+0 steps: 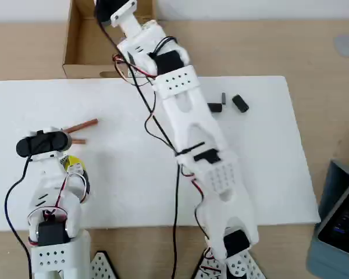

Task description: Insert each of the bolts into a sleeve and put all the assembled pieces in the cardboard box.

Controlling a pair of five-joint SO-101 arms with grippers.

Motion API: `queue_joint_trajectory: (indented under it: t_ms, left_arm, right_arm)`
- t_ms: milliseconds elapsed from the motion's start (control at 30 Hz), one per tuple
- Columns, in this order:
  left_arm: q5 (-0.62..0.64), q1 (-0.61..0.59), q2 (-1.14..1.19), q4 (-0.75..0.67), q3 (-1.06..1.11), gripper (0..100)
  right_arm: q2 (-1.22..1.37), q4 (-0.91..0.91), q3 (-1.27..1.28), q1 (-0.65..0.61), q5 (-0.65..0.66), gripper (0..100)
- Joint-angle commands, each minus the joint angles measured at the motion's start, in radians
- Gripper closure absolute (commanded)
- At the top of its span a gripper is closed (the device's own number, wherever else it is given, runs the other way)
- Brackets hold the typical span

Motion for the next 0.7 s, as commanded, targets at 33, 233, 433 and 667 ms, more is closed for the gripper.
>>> queue_joint_trajectory:
  t_ms: [33,233,433,667]
  left_arm:
    - [-0.006,-0.006,-0.007,0.003,0.014,100]
    - [-0.006,-0.006,-0.007,0.003,0.014,100]
    - [-0.006,-0.006,-0.007,0.003,0.014,100]
    - [-0.008,-0.006,-0.007,0.003,0.014,100]
  right_arm:
    - [0.193,-0.031,-0.337,0.013,0.044,98.9]
    - [0.418,-0.031,-0.587,0.013,0.091,98.9]
    - [0.473,-0.031,-0.630,0.015,0.106,98.5]
    - [0.478,-0.025,-0.630,0.015,0.106,83.0]
